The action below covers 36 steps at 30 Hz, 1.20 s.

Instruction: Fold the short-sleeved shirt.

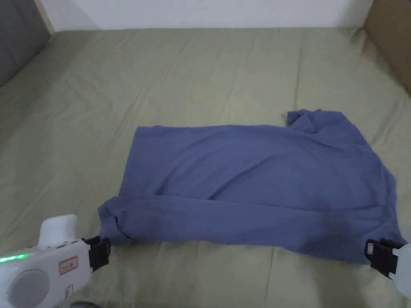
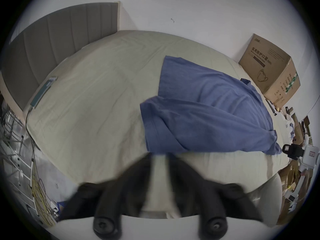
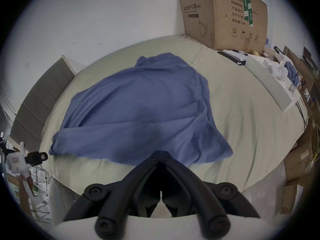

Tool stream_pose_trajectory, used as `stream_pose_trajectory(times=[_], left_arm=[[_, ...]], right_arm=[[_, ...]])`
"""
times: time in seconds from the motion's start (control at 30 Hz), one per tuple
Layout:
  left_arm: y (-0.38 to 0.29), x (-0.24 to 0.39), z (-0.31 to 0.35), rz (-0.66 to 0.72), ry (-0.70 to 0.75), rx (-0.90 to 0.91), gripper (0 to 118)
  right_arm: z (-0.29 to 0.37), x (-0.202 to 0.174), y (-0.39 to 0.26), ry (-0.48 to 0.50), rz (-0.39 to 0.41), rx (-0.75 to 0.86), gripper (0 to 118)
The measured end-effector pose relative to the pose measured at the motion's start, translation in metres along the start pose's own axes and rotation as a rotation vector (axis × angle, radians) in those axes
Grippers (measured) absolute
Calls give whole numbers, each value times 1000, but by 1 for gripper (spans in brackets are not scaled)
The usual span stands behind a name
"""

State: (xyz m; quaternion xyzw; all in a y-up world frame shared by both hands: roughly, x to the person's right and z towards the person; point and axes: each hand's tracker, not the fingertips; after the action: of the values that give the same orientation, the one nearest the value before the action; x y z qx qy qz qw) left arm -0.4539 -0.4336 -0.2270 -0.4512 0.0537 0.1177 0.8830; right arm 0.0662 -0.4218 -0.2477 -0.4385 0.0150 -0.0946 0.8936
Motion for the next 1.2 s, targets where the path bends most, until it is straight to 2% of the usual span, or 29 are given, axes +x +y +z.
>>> stream_pose_trajectory(times=[0.1, 0.17, 0.2, 0.23, 0.27, 0.3, 0.4, 0.43, 0.47, 0.5, 0.53, 0.57, 0.6, 0.7, 0.73, 0.77, 0.8, 0.83, 0.87, 0.9, 1.0, 1.2], left_arm=[[13, -4, -21, 24, 5, -9, 96], [15, -4, -32, 54, -36, -26, 95], [15, -4, -41, 59, -36, -51, 89], [12, -3, -49, 51, -12, -79, 68], [10, -2, -55, 39, 5, -90, 40], [8, 1, -55, 13, 66, -93, 30], [13, 0, -42, -6, -3, -65, 9], [13, 0, -38, 1, -27, -64, 8], [14, -1, -36, -2, -17, -64, 7], [15, -1, -34, -13, -19, -66, 7], [15, -1, -33, -21, -22, -64, 7], [17, 1, -31, -22, -23, -59, 7], [17, 1, -28, -23, -33, -54, 7], [18, 2, -24, -17, -44, -50, 7], [18, 2, -24, -14, -50, -51, 7], [18, 2, -25, -13, -50, -51, 7], [18, 1, -26, -13, -48, -52, 7], [19, 1, -28, -11, -48, -57, 7], [19, 2, -29, -13, -46, -63, 7], [19, 2, -29, -19, -46, -68, 7], [19, 10, -25, -48, -39, -76, 7], [23, 6, -4, -87, -30, -82, 7]], right_arm=[[0, 6, -3, -1, -32, -12, 0], [-2, 15, -5, 0, -57, -16, 0], [-3, 17, -5, -6, -63, -20, 0], [-1, 18, -6, -16, -66, -22, 0], [0, 19, -6, -18, -66, -24, 0], [1, 21, -5, -23, -68, -27, 0], [3, 32, -5, -37, -77, -21, 0], [2, 35, -4, -49, -85, -21, 6], [0, 39, -2, -64, -91, -28, 26], [-3, 43, -1, -84, -96, -36, 64], [-7, 47, 1, -97, -104, -45, 91], [-11, 51, 3, -103, -110, -57, 104], [-16, 55, 4, -104, -123, -57, 105], [-31, 62, 12, -88, -178, -73, 101], [-40, 63, 14, -77, -179, -77, 95], [-48, 63, 16, -78, -177, -82, 75], [-58, 61, 17, -83, -160, -98, 30], [-67, 58, 18, -118, -123, -142, 15], [-73, 54, 19, -156, -106, -163, 11], [-77, 50, 16, -107, -110, -139, 9], [-78, 41, 20, -139, -80, -155, 8], [-24, 57, 24, -72, -120, -102, 7]])
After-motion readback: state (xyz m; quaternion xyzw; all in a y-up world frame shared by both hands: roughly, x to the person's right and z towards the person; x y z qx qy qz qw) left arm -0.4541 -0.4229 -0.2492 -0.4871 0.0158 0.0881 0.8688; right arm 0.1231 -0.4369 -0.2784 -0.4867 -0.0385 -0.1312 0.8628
